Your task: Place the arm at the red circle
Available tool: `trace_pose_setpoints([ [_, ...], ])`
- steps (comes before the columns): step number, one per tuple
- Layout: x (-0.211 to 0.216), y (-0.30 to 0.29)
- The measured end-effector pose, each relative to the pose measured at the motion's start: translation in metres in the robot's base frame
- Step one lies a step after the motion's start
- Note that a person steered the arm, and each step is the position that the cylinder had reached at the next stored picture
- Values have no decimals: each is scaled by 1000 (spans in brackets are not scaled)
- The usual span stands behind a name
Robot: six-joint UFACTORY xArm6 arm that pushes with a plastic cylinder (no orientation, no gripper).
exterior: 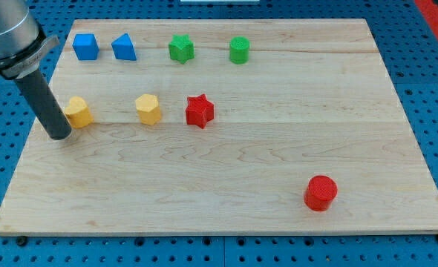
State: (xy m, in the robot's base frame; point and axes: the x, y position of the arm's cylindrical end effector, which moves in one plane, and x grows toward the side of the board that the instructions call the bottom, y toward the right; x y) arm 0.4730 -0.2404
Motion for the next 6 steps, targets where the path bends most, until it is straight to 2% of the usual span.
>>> trace_pose_setpoints([
  [3,32,108],
  [4,54,145],
  [5,94,179],
  [6,116,236],
])
